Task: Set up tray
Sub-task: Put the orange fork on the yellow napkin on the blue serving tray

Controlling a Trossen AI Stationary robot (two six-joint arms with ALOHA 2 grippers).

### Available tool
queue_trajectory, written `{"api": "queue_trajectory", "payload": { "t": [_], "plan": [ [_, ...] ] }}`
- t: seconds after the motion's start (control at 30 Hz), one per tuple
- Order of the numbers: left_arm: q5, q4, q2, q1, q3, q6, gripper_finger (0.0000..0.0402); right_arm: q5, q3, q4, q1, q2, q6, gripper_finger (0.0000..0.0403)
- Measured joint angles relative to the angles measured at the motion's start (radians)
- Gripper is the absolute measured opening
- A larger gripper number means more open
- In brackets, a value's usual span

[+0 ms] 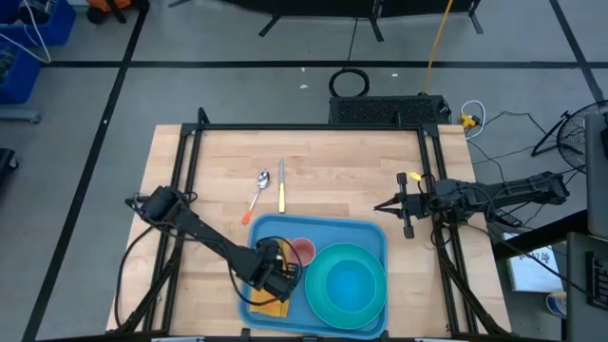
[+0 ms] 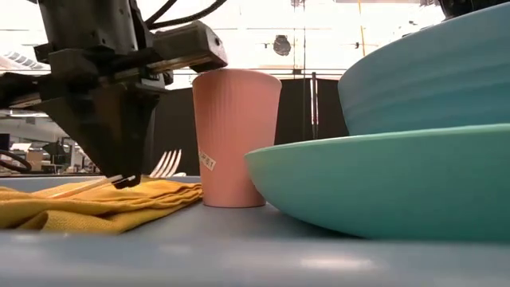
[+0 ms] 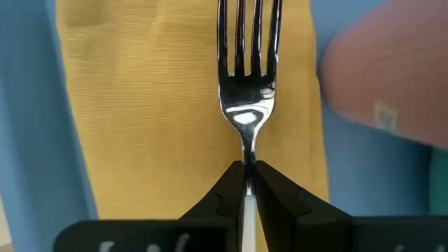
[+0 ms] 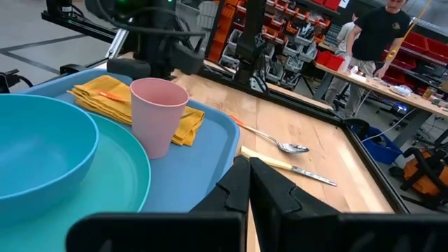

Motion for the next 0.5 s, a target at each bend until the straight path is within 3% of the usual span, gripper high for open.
{"api": "queue_trajectory", "payload": {
  "t": [0.5],
  "plan": [
    [0.002,0.05,0.039,0.0,0.001,0.004,0.0036,0.0,0.0,-0.008,0.0,-0.001,0.003,0.0]
  ]
}}
